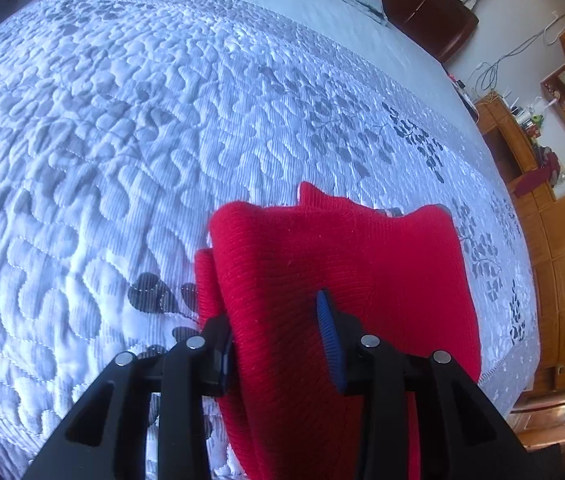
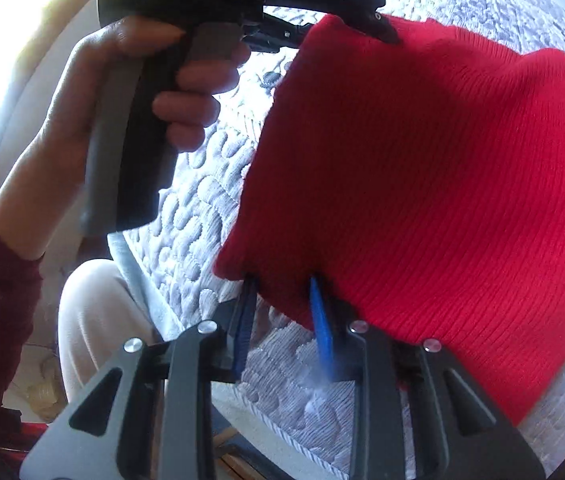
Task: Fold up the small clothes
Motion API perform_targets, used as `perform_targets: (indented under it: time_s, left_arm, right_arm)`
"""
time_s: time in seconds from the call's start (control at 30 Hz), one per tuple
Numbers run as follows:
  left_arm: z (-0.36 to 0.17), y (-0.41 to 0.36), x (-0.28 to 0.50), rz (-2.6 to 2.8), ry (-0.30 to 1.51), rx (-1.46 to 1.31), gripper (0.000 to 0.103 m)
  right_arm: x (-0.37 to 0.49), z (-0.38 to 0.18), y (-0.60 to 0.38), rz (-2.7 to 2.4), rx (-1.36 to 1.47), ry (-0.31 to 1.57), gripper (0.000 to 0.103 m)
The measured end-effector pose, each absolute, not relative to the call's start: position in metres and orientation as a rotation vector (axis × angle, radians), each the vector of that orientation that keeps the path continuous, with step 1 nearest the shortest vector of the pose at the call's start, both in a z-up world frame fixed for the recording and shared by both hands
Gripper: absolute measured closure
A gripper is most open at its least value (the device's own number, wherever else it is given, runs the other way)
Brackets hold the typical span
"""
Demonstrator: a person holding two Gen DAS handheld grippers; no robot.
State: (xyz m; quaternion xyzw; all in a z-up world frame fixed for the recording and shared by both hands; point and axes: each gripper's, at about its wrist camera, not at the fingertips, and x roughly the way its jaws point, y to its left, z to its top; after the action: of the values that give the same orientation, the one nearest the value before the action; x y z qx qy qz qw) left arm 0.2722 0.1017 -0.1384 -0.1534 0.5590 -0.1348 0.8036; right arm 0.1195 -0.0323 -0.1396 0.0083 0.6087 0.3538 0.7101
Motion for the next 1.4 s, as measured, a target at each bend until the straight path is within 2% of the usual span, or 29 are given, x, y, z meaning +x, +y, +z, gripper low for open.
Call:
perform_targets:
  time_s: [0.13, 0.23, 0.3, 0.4, 0.7, 0.8, 0.87, 0.93, 1.1, 1.17, 1.3, 1.4]
  left_arm:
    - [-0.105, 0.114, 0.279, -0.239, 1.126, -0.292, 0.063]
    - [-0.081, 0.115, 0.294, -0.227, 1.062, -0.266, 0.062]
    - [-0.075, 0.105, 0.307, -0.253, 1.064, -0.237, 0.062]
    - [-0.084, 0.074, 0.327, -0.344, 1.126, -0.170, 0.057]
    - [-0.139, 0.018, 0.365, -0.475, 1.296, -0.037, 0.058]
    - [-0.147, 0.008, 0.363, -0.521, 1.316, 0.029, 0.061]
    - [-0.152, 0.003, 0.358, -0.539, 1.323, 0.074, 0.086]
    - [-0.151, 0.000, 0.352, -0.546, 1.294, 0.121, 0.094]
    - [-0.122, 0.017, 0.353, -0.472, 1.169, 0.025, 0.096]
    - [-0.121, 0.031, 0.361, -0.388, 1.169, -0.014, 0.096]
    - [-0.135, 0.016, 0.359, -0.369, 1.213, 0.100, 0.095]
    - [-0.139, 0.006, 0.349, -0.357, 1.222, 0.152, 0.089]
  right_arm:
    - [0.125, -0.116, -0.072, 0.771, 0.120, 1.324, 0.073]
    - [0.134, -0.101, -0.113, 0.663, 0.147, 1.288, 0.061]
    - [0.141, -0.099, -0.150, 0.561, 0.193, 1.283, 0.059]
    - [0.148, -0.113, -0.183, 0.495, 0.256, 1.316, 0.055]
    - [0.145, -0.142, -0.219, 0.458, 0.330, 1.353, 0.053]
    - [0.147, -0.149, -0.227, 0.458, 0.347, 1.358, 0.052]
    - [0.151, -0.149, -0.229, 0.463, 0.351, 1.359, 0.051]
    - [0.153, -0.152, -0.226, 0.467, 0.346, 1.361, 0.051]
    - [0.157, -0.158, -0.217, 0.457, 0.356, 1.376, 0.050]
    - [0.157, -0.158, -0.217, 0.456, 0.359, 1.374, 0.050]
    - [0.156, -0.156, -0.211, 0.456, 0.346, 1.371, 0.050]
    - [0.153, -0.155, -0.207, 0.453, 0.346, 1.383, 0.049]
